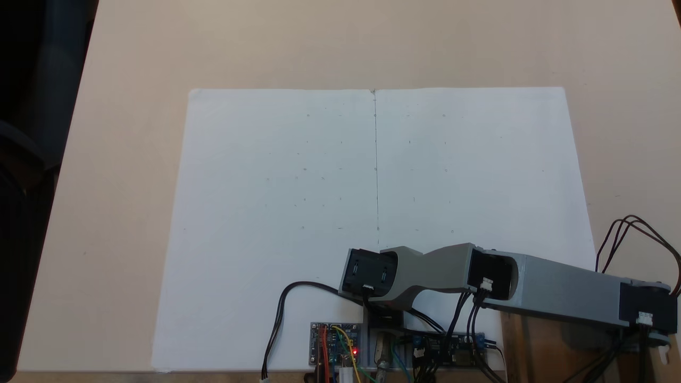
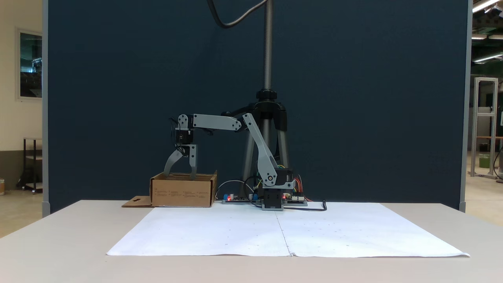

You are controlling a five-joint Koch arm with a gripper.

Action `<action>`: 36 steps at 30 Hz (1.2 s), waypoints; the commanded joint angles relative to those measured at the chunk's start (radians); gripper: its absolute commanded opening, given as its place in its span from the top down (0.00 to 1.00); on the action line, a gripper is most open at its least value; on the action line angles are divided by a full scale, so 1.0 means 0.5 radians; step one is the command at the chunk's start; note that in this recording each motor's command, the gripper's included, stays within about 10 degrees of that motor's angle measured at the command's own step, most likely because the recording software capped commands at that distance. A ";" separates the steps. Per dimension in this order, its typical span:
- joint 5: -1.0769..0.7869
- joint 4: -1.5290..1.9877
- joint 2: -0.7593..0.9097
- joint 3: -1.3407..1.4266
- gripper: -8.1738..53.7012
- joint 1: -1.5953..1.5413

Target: Grasp a green dice and put it in the bin.

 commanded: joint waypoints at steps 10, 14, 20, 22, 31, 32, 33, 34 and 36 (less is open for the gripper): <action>0.413 -0.482 0.571 -0.144 0.19 -0.123; 0.690 -0.494 0.681 -0.396 0.19 -0.310; 0.856 -0.528 0.847 -0.402 0.19 -0.874; 0.856 -0.528 0.850 -0.402 0.19 -1.089; 0.847 -0.528 0.994 -0.025 0.15 -2.049; 0.847 -0.528 1.055 0.077 0.15 -2.145; 0.844 -0.531 1.095 0.175 0.15 -2.243; 0.841 -0.531 1.147 0.264 0.15 -2.335; 0.841 -0.592 1.285 0.457 0.15 -2.513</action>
